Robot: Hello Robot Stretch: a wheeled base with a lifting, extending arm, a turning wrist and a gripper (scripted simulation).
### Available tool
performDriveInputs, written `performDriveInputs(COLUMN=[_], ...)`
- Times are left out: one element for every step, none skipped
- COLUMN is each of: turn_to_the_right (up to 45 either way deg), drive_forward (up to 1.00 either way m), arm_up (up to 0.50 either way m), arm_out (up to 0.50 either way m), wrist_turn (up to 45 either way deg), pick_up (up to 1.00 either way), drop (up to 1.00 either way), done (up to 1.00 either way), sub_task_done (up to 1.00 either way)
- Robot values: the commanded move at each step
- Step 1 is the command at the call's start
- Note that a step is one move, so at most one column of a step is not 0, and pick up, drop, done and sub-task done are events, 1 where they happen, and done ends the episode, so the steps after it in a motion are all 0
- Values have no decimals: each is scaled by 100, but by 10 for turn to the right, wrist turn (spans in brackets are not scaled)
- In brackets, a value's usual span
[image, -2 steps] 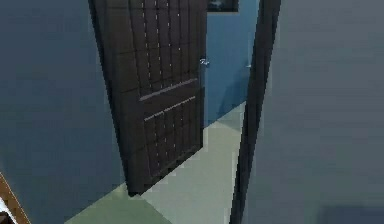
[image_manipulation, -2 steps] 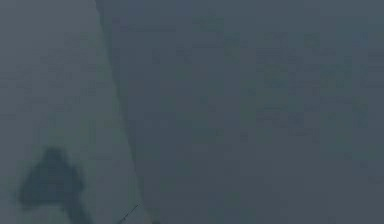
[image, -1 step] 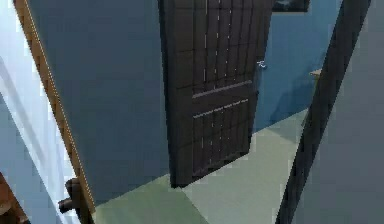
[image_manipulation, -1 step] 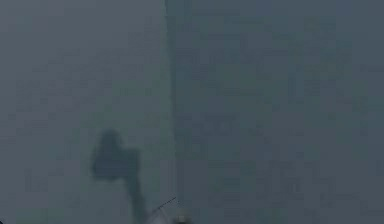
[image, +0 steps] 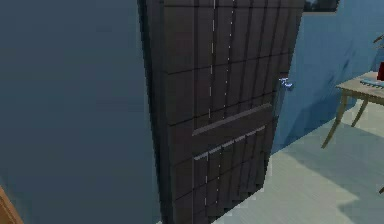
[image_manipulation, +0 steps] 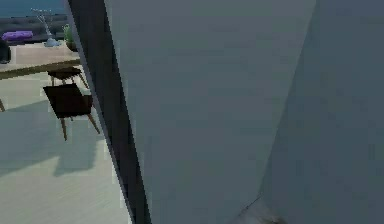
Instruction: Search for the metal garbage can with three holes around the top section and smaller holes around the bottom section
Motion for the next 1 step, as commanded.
performDriveInputs(turn_to_the_right=[60], drive_forward=[0], arm_up=[0], arm_out=[0], wrist_turn=[0], pick_up=[0], drop=[0], done=[0], sub_task_done=[0])
